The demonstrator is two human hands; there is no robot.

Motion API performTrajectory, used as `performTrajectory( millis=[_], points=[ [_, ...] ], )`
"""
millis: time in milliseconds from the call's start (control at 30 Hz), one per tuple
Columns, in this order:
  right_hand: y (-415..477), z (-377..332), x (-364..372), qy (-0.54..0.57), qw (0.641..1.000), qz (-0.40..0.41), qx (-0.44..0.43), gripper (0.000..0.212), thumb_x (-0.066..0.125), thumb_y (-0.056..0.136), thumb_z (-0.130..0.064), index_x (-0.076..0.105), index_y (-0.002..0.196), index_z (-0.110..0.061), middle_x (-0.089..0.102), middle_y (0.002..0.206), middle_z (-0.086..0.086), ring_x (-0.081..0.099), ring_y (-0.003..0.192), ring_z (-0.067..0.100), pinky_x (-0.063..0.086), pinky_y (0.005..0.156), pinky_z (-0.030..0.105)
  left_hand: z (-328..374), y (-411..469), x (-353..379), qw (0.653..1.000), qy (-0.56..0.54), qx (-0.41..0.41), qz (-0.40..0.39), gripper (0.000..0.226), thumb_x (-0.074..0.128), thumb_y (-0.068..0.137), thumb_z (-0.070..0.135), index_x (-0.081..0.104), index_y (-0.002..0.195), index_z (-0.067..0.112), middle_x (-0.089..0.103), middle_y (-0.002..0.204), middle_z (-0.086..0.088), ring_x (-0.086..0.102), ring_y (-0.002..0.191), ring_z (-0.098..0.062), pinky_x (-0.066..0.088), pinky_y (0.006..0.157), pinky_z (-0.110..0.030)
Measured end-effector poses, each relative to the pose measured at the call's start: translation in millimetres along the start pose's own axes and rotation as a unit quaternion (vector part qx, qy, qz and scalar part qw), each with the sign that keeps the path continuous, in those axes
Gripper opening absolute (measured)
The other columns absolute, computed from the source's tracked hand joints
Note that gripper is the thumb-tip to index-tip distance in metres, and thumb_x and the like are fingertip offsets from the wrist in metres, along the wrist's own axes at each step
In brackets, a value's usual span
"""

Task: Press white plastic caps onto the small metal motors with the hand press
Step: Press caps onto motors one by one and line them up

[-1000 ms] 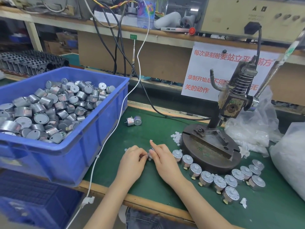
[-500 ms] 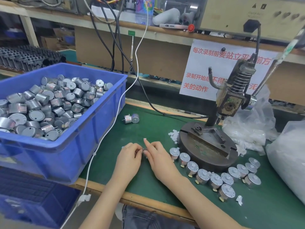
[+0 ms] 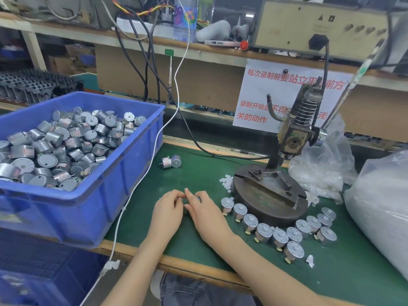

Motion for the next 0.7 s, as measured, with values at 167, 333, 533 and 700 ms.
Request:
performTrajectory(
  millis=[167, 333, 533, 700],
  points=[
    [-7.9, 1.6, -6.6, -0.028, 0.999, 0.025, 0.035, 0.053, 0.030, 0.101, -0.038, 0.019, 0.149, -0.019, 0.047, 0.124, 0.005, 0.044, 0.112, 0.022, 0.036, 0.090, 0.031, -1.5, 2.4, 1.8, 1.000, 0.017, -0.002, -0.015, 0.022, 0.047, 0.089, 0.000, 0.066, 0.097, 0.008, 0.058, 0.088, 0.004, 0.051, 0.083, -0.012, 0.032, 0.068, -0.018],
    [-14.4, 2.8, -23.4, -0.035, 0.999, -0.012, 0.031, 0.052, 0.034, 0.100, -0.038, 0.026, 0.146, -0.015, 0.048, 0.127, 0.004, 0.043, 0.117, 0.020, 0.031, 0.094, 0.026, -1.2, 1.7, 0.1, 1.000, 0.012, 0.000, -0.017, 0.020, 0.048, 0.087, 0.000, 0.065, 0.093, 0.007, 0.058, 0.087, 0.002, 0.051, 0.082, -0.013, 0.032, 0.068, -0.020],
    [-15.6, -0.2, -47.5, -0.053, 0.991, -0.115, 0.049, 0.038, 0.051, 0.093, -0.030, 0.046, 0.123, -0.008, 0.044, 0.122, 0.009, 0.052, 0.107, 0.032, 0.042, 0.087, 0.038, -1.7, 0.4, 0.5, 1.000, 0.014, -0.001, -0.018, 0.020, 0.048, 0.086, -0.002, 0.065, 0.092, 0.007, 0.060, 0.089, 0.000, 0.051, 0.084, -0.015, 0.032, 0.068, -0.020],
    [-20.2, -1.6, -52.7, -0.069, 0.985, -0.139, 0.079, 0.033, 0.051, 0.089, -0.025, 0.052, 0.114, -0.003, 0.044, 0.116, 0.013, 0.052, 0.102, 0.032, 0.044, 0.084, 0.036, -0.5, -0.8, -0.5, 1.000, 0.014, -0.001, -0.018, 0.020, 0.047, 0.086, -0.002, 0.064, 0.092, 0.006, 0.059, 0.089, 0.000, 0.051, 0.084, -0.015, 0.030, 0.067, -0.019]
  ],
)
Point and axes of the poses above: each hand's wrist, its own y-axis towards the middle knuckle, its own x-axis out of the palm, z = x × y, the point moved 2 cm from there along y, towards the middle knuckle
